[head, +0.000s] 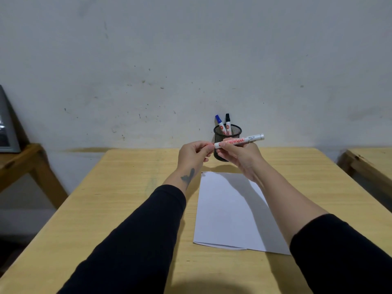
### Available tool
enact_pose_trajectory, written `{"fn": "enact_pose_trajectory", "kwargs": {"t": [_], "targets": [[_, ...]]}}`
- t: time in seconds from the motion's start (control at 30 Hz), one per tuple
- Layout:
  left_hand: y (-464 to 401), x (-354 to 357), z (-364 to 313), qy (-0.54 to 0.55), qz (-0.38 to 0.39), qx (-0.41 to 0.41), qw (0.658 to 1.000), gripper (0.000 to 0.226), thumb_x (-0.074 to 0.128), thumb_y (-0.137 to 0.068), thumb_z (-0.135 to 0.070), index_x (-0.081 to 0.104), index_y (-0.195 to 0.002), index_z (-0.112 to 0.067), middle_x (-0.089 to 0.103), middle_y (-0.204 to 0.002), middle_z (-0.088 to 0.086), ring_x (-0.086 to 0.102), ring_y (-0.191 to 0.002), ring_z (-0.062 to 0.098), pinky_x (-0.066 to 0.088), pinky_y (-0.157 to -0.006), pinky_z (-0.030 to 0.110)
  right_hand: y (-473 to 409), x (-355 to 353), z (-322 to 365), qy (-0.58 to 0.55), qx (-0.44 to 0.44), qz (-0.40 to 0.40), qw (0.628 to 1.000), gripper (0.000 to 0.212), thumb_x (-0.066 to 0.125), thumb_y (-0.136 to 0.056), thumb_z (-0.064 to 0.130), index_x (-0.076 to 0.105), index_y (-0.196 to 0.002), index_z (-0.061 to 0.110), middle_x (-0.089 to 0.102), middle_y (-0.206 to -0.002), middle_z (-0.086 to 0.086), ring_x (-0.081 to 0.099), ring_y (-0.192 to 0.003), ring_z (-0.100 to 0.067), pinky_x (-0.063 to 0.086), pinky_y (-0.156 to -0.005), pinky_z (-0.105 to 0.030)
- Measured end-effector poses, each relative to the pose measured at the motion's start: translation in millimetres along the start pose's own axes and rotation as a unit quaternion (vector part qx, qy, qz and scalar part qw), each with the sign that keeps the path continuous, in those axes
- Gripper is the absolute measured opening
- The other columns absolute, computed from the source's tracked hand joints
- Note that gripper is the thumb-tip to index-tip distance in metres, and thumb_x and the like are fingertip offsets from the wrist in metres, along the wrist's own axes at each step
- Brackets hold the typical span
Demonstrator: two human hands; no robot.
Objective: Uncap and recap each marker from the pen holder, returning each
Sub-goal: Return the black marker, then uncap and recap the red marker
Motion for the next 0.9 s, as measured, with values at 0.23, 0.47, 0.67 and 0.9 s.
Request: {"fn": "enact_pose_trajectory", "kwargs": {"t": [0.23, 0.47, 0.67, 0.9], "targets": [[-13.6, -18.2, -10.6, -0.022, -0.043, -0.007, 0.999, 0.010, 0.062, -0.090, -0.016, 0.071, -0.092, -0.013, 0.062, -0.074, -0.002, 0.055, -0.067, 0.006, 0.047, -0.050, 0.010, -2.4, -19.2, 23.5, 0.167, -0.046, -0.145, 0.974, 0.090, 0.085, -0.068, 0.025, 0.029, -0.138, 0.018, 0.051, -0.128, -0.008, 0.051, -0.121, -0.023, 0.041, -0.100, -0.036], [-32.6, -8.4, -47.5, -0.097, -0.033, 0.064, 0.993, 0.014, 0.064, -0.089, -0.020, 0.073, -0.094, -0.010, 0.066, -0.080, 0.003, 0.057, -0.070, 0.008, 0.048, -0.054, 0.013, -5.5, 19.7, 85.0, 0.606, -0.257, -0.133, 0.741, 0.023, 0.062, -0.086, 0.043, 0.070, -0.108, 0.040, 0.065, -0.112, 0.013, 0.044, -0.112, -0.016, 0.025, -0.093, -0.034], [-49.4, 0.7, -49.9, -0.089, -0.041, 0.048, 0.994, 0.059, 0.068, -0.086, -0.024, 0.045, -0.139, -0.007, 0.063, -0.119, 0.006, 0.059, -0.104, 0.014, 0.043, -0.090, 0.021, -26.0, 6.2, 116.0, 0.447, -0.276, -0.173, 0.833, 0.014, 0.062, -0.089, 0.029, 0.071, -0.100, 0.028, 0.069, -0.090, 0.009, 0.058, -0.073, -0.010, 0.047, -0.075, -0.031], [-62.9, 34.5, 4.0, -0.161, 0.003, -0.020, 0.987, 0.096, 0.078, -0.075, -0.033, 0.022, -0.149, -0.010, 0.035, -0.151, 0.005, 0.035, -0.139, 0.020, 0.031, -0.111, 0.034, -62.1, 0.8, 134.4, 0.383, -0.266, -0.201, 0.861, 0.020, 0.060, -0.089, 0.022, 0.066, -0.106, 0.014, 0.064, -0.090, 0.003, 0.059, -0.079, -0.010, 0.044, -0.071, -0.022]]}}
Point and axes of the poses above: each hand's wrist, its own y-axis away from the middle knuckle, its own x-axis out of the palm, z = x × y, the point moved 10 cm from there along -y, towards the middle knuckle
